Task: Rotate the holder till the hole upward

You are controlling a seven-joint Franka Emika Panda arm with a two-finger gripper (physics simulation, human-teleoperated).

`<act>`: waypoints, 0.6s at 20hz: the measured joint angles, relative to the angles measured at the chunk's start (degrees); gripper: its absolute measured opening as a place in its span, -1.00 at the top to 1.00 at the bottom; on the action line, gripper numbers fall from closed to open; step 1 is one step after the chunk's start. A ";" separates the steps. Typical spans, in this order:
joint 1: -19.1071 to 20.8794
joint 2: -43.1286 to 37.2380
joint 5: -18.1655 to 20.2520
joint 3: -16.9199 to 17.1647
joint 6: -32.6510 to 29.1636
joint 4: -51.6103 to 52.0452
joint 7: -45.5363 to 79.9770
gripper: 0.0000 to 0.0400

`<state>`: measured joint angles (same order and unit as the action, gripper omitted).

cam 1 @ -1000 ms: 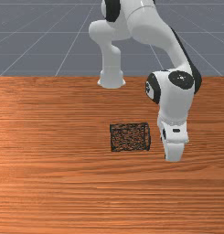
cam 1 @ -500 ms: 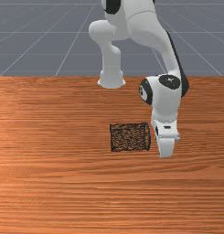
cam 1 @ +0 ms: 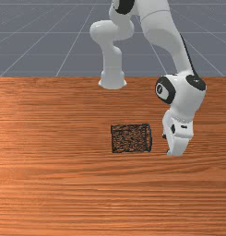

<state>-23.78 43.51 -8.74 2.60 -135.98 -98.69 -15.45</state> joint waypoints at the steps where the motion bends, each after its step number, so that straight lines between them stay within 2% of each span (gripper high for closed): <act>1: -1.50 0.93 -1.37 1.12 1.31 1.13 1.59 -1.00; 6: -7.53 4.27 -7.40 6.08 9.17 5.80 7.61 -1.00; 10: -10.76 6.38 -11.73 9.68 14.48 7.81 10.52 -1.00; 11: -15.40 16.63 -17.68 15.59 32.46 23.54 12.11 -1.00; 12: -15.15 13.54 -16.76 14.47 27.78 17.94 13.33 -1.00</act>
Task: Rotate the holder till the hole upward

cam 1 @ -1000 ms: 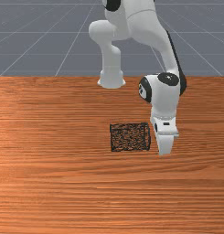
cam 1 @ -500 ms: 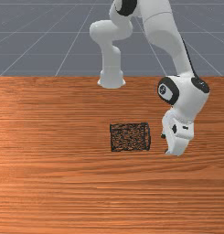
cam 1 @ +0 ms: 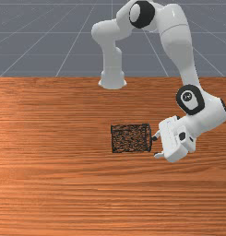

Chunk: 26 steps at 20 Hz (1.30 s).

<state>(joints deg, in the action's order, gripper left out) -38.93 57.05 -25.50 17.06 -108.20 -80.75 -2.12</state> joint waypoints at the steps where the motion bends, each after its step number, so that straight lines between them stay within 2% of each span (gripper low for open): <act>1: -0.68 2.25 -1.21 1.21 3.53 3.37 -0.25 -1.00; 3: -1.32 3.78 -2.69 2.55 5.93 5.02 -0.28 -1.00; 4: -0.64 -0.17 -1.47 1.10 -0.24 -1.90 0.80 -1.00; 5: -0.05 -2.09 -0.84 0.39 -2.86 -4.61 0.61 -1.00; 6: 1.29 -5.79 -0.59 -1.10 -9.73 -10.16 -1.43 -1.00; 9: 1.23 -5.65 -0.11 -1.22 -8.84 -9.39 -1.21 -1.00; 10: 2.08 -4.39 1.63 -2.08 -5.26 -6.49 -3.19 -1.00; 11: 0.60 -4.04 -0.09 -0.60 -5.46 -6.78 -0.24 -1.00; 12: 2.21 -4.16 1.69 -2.15 -4.80 -6.17 -3.70 -1.00; 13: 2.51 -4.24 1.72 -2.20 -4.68 -6.31 -4.39 -1.00; 14: 1.54 -6.51 -1.43 -0.89 -10.73 -11.42 -2.55 -1.00; 17: 2.18 -7.35 -2.07 -0.36 -12.28 -13.29 -2.92 -1.00; 18: 1.84 -6.13 -1.75 0.41 -9.24 -11.45 -1.61 -1.00; 21: 2.67 -7.07 -2.71 1.24 -11.25 -13.82 -2.03 -1.00; 23: 4.52 -7.53 -1.24 0.14 -10.62 -13.70 -5.46 -1.00; 24: 4.58 -9.28 -1.44 0.24 -14.07 -16.44 -4.18 -1.00; 26: 5.12 -10.99 -0.77 -0.21 -14.60 -17.64 -5.30 -1.00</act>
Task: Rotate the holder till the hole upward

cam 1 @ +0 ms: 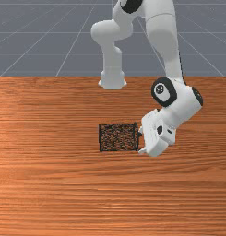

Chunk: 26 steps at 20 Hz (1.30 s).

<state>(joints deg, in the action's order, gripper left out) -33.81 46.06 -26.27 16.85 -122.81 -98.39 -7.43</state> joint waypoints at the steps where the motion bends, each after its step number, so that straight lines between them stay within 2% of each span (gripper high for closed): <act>1: -0.51 -0.20 -0.52 0.48 1.04 0.28 0.38 -1.00; 5: -2.20 0.47 -2.71 2.32 4.55 1.80 1.86 -1.00; 8: -1.87 0.12 -4.06 3.40 3.46 0.32 1.79 -1.00; 9: 0.69 -0.44 -1.67 1.62 3.55 0.51 -3.15 -1.00; 12: 1.47 -1.32 -2.67 2.55 1.14 -1.60 -2.95 -1.00; 13: 1.43 -1.67 -3.16 2.97 0.01 -2.45 -2.13 -0.22; 15: 1.23 -1.87 -3.93 3.58 -0.90 -3.17 -1.18 0.55; 17: 1.27 -1.81 -4.20 3.81 -0.89 -3.24 -1.17 0.76; 19: 1.88 -2.01 -3.71 3.44 -0.98 -3.22 -2.34 0.82; 20: 7.98 -5.73 3.81 -2.02 -7.33 -7.11 -10.56 0.79; 21: 12.88 -7.52 11.37 -6.87 -7.80 -8.15 -18.88 0.76; 22: 13.68 -9.03 13.19 -7.41 -7.33 -8.71 -21.02 0.73; 23: 16.47 -10.42 19.12 -9.88 -4.99 -8.59 -27.31 0.54; 24: 16.76 -12.33 21.08 -9.59 -3.65 -9.02 -29.33 0.59; 25: 17.08 -13.92 22.95 -9.63 -2.65 -9.26 -31.09 0.78; 26: 19.27 -14.22 28.83 -11.33 1.87 -8.06 -36.59 0.67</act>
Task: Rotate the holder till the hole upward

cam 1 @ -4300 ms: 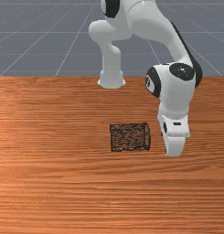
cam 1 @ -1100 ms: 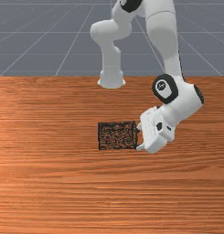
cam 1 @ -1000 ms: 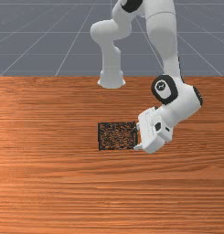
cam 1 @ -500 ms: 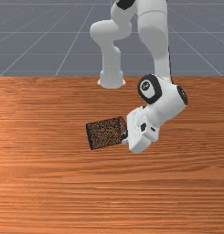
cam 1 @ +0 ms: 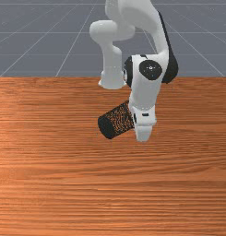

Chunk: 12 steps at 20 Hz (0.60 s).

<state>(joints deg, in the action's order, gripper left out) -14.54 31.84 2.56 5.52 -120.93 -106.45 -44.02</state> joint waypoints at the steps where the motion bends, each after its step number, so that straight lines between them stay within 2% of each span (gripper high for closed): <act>1: 0.37 -1.48 1.81 0.32 1.12 -0.14 -1.56 0.67; 3: 1.01 -4.28 5.44 1.04 3.72 -0.16 -4.46 0.66; 5: 1.50 -7.10 9.17 2.00 6.92 0.12 -6.90 0.79; 8: 1.86 -11.72 14.88 3.85 13.66 2.03 -9.76 0.79; 11: -1.01 -22.41 19.28 8.58 14.23 -11.64 -16.75 0.72; 12: -0.20 -22.42 19.78 9.10 17.52 -9.46 -17.41 0.68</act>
<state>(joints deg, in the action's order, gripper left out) -14.74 9.42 22.34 14.62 -103.41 -115.91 -61.43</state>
